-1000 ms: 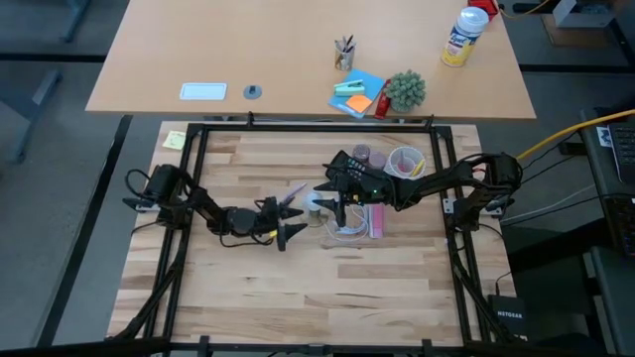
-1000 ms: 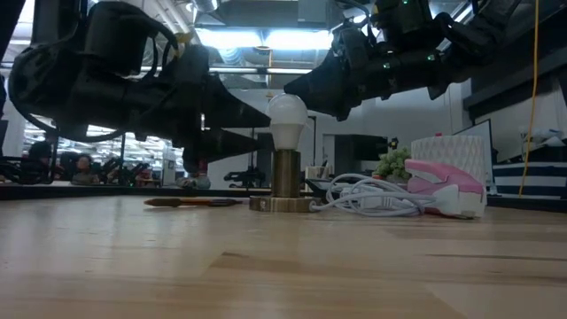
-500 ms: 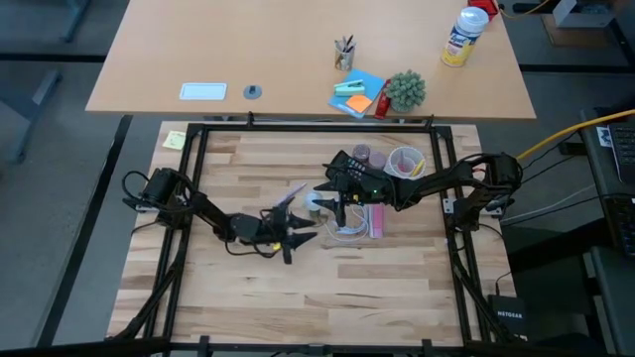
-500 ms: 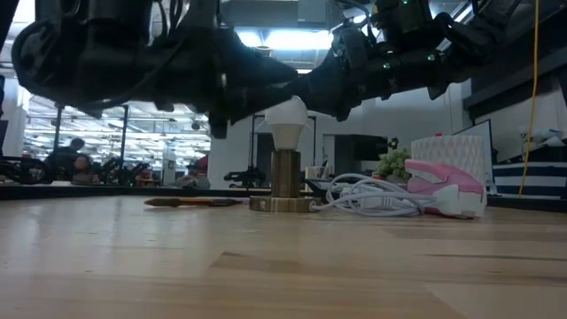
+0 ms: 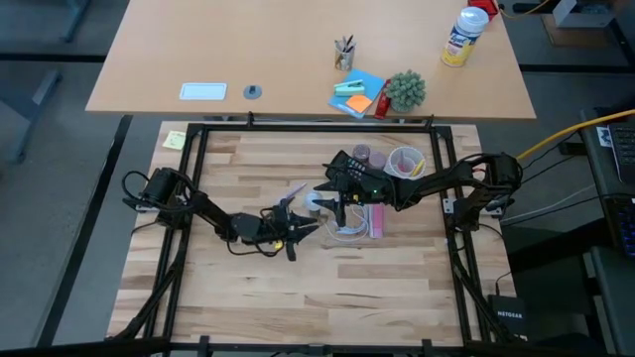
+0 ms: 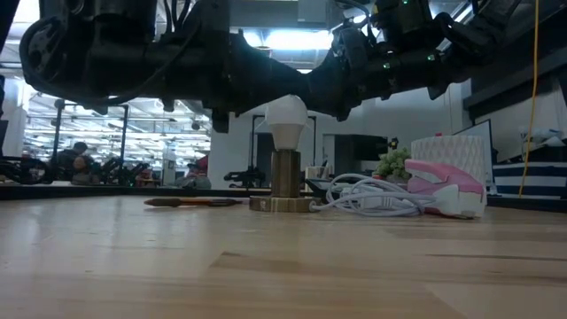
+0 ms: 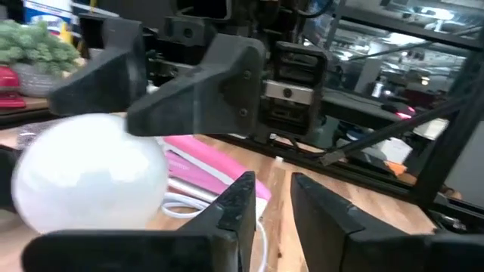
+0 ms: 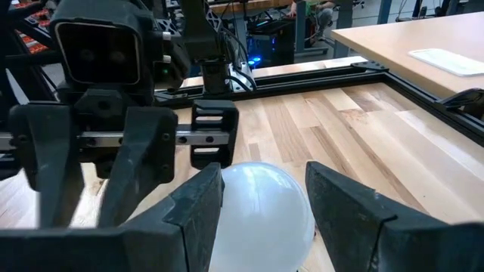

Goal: Screw lightbulb
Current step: Insert the lightbulb into the gold lamp

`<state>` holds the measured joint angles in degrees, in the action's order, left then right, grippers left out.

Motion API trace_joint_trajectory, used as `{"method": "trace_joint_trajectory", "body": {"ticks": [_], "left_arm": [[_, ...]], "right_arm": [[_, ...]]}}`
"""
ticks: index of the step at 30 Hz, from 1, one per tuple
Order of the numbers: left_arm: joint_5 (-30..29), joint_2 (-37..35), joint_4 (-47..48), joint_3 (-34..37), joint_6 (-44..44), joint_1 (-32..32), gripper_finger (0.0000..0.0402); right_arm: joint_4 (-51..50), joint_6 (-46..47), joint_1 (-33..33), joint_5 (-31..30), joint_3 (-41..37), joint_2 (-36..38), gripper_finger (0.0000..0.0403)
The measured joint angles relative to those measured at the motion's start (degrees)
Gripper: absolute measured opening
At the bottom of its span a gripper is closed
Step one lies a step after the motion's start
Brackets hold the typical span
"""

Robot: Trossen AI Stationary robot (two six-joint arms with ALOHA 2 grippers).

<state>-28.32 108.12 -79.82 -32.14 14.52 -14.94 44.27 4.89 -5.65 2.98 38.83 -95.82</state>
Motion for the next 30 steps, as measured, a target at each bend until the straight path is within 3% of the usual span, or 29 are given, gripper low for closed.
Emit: {"method": "trace_joint_trajectory", "body": {"ticks": [9,22,30], "left_arm": [[-7.52,0.0,4.85,0.0,0.51,0.42,0.0046],[-14.06,0.0,4.56,0.0,-0.16,-0.03,0.0002],[-24.6,0.0,4.58,0.0,-1.53,-2.5,0.0004]], "right_arm": [[0.0,0.0,0.0,0.0,0.0,0.01,0.0198],[-0.18,1.46,-0.02,1.56,0.0,-0.01,0.0198],[-0.37,2.27,-0.03,3.05,0.0,-0.01,0.0198]]}}
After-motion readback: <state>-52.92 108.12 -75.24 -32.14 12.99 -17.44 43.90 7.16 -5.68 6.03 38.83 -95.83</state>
